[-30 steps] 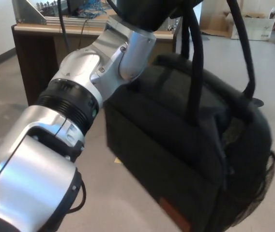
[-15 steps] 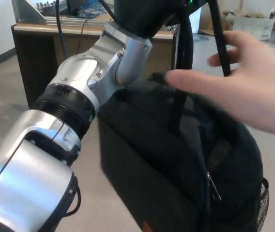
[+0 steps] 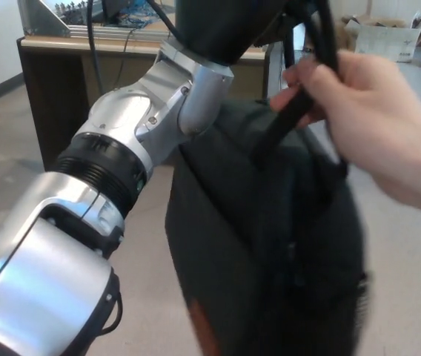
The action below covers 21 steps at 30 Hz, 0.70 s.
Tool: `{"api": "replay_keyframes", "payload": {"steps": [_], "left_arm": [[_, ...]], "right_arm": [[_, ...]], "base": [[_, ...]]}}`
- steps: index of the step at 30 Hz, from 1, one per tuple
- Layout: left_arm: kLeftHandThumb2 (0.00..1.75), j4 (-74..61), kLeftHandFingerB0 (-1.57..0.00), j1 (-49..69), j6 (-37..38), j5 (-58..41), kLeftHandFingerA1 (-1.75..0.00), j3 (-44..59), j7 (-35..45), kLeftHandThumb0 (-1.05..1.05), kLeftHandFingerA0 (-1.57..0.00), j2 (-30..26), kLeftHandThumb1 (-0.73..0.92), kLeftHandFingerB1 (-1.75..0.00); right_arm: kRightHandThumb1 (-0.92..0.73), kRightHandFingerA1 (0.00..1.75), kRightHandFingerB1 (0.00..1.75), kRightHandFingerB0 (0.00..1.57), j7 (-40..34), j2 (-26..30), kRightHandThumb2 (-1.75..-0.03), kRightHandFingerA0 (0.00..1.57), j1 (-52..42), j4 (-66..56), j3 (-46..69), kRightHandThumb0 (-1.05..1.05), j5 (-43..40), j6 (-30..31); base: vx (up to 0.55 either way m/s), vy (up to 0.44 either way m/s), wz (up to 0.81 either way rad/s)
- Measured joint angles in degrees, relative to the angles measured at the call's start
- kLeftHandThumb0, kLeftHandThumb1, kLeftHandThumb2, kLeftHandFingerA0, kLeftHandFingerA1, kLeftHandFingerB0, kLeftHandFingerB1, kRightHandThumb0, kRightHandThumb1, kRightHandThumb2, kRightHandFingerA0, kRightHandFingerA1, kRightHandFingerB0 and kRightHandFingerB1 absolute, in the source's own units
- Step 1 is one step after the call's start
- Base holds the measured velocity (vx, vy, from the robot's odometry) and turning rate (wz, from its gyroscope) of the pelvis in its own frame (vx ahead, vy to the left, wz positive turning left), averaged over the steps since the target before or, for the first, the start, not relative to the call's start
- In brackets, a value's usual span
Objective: A person hands over a black lunchbag to the robot and the robot uses its left hand to grab the strips of the lunchbag, the gives it back to the person.
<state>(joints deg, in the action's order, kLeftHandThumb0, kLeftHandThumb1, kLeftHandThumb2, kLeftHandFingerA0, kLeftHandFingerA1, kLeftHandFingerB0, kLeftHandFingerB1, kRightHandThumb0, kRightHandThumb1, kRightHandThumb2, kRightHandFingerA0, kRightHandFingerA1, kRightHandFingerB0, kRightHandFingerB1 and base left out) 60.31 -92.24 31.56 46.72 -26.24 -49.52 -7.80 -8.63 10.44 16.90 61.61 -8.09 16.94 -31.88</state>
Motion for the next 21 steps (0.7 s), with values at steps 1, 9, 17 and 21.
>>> {"api": "replay_keyframes", "payload": {"steps": [1, 9, 17, 21], "left_arm": [[0.89, -0.2, -0.03, 0.0, -0.2, -0.1, 0.00, 0.1, 0.8, -0.87, 0.00, 0.1, 0.52, -0.07], [0.88, -4.2, 0.00, 1.0, -1.8, -0.9, 0.00, 0.7, 8.3, -0.96, 0.00, 0.0, 0.50, 0.00], [0.59, -11.8, 0.00, 4.7, -2.7, -2.5, 0.00, 2.3, 16.2, -0.92, 0.00, -2.2, 0.62, 0.00], [0.58, -19.2, 0.00, 9.1, -3.2, -3.5, 0.00, 3.9, 19.9, -0.91, 0.00, -4.7, 0.61, 0.00]], "right_arm": [[-0.66, 0.44, 0.47, 0.56, 0.0, 0.0, -0.59, 0.46, 0.0, 0.0, 0.0, -0.38, 0.0, 0.0], [-0.65, 0.43, 0.46, 0.55, 0.0, 0.0, -0.59, 0.45, 0.1, 0.0, 0.0, -0.37, 0.0, 0.0], [-0.64, 0.43, 0.47, 0.57, 0.1, 0.0, -0.58, 0.45, 0.2, 0.0, 0.0, -0.35, 0.0, 0.0], [-0.63, 0.44, 0.47, 0.58, 0.2, -0.1, -0.58, 0.46, 0.6, 0.0, 0.0, -0.35, 0.0, 0.1]], "base": [[0.00, 0.000, 0.00], [0.00, 0.000, 0.00], [0.00, 0.000, 0.00], [0.00, 0.000, 0.00]]}}
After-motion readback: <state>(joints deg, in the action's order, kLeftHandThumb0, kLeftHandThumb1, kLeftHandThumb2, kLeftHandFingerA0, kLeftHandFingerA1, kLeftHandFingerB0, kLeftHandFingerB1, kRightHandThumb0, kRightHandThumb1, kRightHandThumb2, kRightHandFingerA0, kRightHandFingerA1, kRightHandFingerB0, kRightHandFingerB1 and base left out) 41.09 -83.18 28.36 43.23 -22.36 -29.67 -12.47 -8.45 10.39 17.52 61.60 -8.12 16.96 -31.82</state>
